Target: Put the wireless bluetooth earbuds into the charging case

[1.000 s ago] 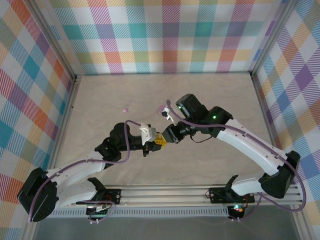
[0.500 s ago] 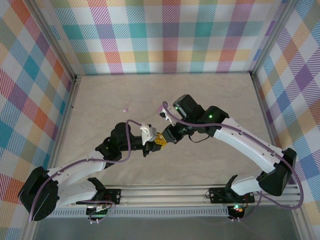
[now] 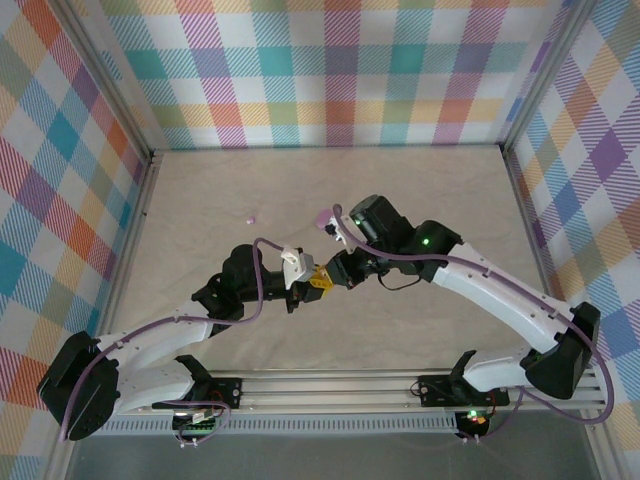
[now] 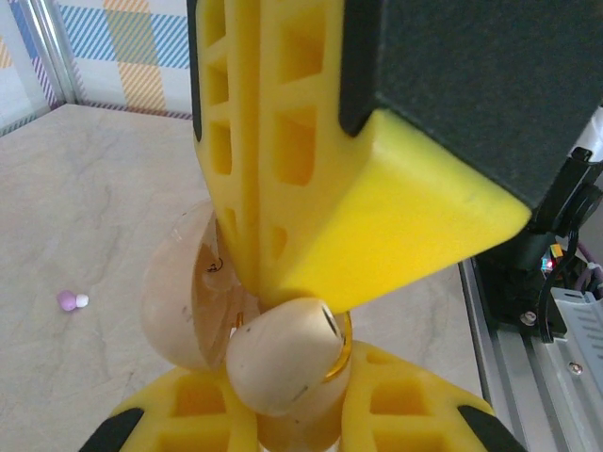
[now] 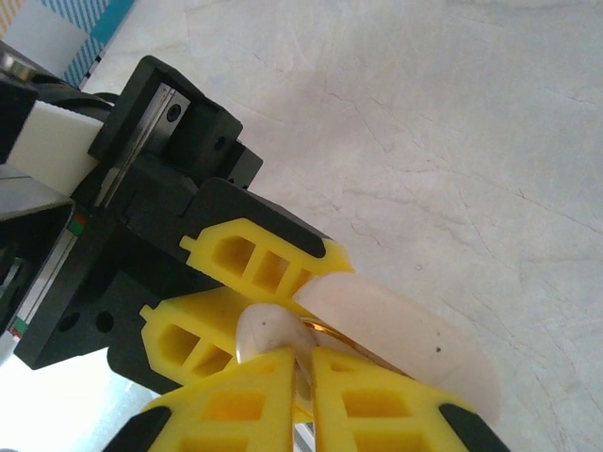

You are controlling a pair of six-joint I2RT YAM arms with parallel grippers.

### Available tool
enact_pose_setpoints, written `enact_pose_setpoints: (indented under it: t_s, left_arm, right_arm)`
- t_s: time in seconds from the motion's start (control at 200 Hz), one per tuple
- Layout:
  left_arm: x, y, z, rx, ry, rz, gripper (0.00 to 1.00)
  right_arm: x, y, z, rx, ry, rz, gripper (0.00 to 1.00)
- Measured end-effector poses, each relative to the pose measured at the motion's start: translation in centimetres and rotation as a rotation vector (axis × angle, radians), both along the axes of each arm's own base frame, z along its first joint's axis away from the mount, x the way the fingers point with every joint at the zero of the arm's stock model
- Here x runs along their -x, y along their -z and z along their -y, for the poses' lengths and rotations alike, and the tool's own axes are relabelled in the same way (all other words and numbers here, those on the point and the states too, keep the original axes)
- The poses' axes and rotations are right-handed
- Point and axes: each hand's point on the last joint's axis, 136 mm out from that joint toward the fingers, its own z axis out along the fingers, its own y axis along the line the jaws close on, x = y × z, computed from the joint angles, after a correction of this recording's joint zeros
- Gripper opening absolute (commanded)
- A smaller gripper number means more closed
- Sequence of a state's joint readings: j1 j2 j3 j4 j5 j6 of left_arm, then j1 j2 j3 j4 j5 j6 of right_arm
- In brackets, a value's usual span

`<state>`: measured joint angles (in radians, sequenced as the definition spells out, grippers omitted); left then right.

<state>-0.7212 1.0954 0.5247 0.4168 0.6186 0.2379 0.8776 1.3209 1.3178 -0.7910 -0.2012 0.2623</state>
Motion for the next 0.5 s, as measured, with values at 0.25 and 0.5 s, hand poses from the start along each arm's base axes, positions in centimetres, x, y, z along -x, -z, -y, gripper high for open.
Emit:
enact_pose_setpoints:
  t_s: [0.25,0.5]
  left_arm:
    - [-0.1,-0.1,0.0,0.004,-0.009,-0.005,0.0]
    - [-0.2,-0.1,0.0,0.007,-0.013,-0.01,0.0]
  right_arm:
    - [0.1,-1.2,0.7,-0.032,0.047,0.01,0.18]
    - [0.4,-3.9,1.1,-0.116,0.059,0.069,0.23]
